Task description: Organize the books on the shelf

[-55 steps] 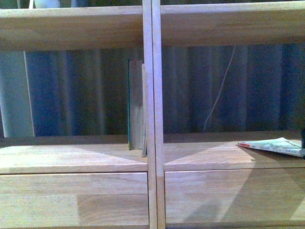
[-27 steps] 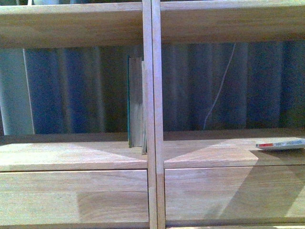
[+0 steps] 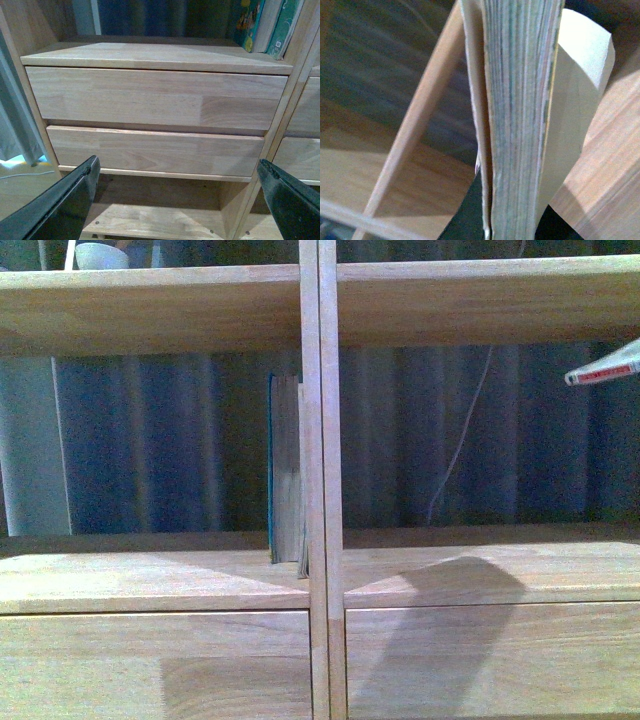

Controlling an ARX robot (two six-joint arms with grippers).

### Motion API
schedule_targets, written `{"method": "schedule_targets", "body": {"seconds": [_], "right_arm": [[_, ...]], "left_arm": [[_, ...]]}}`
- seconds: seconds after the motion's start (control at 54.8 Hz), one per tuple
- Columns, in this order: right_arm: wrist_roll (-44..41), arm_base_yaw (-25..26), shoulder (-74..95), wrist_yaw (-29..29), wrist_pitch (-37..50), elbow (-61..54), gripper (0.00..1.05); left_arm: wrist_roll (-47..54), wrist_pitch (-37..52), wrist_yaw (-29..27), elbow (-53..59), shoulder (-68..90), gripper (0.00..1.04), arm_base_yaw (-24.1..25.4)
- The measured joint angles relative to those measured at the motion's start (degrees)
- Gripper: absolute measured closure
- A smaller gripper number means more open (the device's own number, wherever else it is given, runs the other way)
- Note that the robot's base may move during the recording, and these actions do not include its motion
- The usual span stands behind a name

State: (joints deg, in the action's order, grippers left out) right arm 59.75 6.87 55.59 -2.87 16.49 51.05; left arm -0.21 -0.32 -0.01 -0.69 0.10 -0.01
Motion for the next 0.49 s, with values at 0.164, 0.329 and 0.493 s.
{"method": "schedule_targets", "body": {"seconds": [0.164,0.329,0.493], "right_arm": [[-4.3,-9.7,-5.0,-3.1,4.2,-3.9,0.97],[-7.6,-17.5,-6.5,-6.0,5.8,-6.2,0.97],[-9.7,-19.4,-6.5,-7.0,6.3,-7.5,0.97]], "left_arm": [[0.0,0.0,0.0,0.0,0.0,0.07,0.0],[0.0,0.0,0.0,0.0,0.0,0.07,0.0],[0.0,0.0,0.0,0.0,0.0,0.07,0.0]]}}
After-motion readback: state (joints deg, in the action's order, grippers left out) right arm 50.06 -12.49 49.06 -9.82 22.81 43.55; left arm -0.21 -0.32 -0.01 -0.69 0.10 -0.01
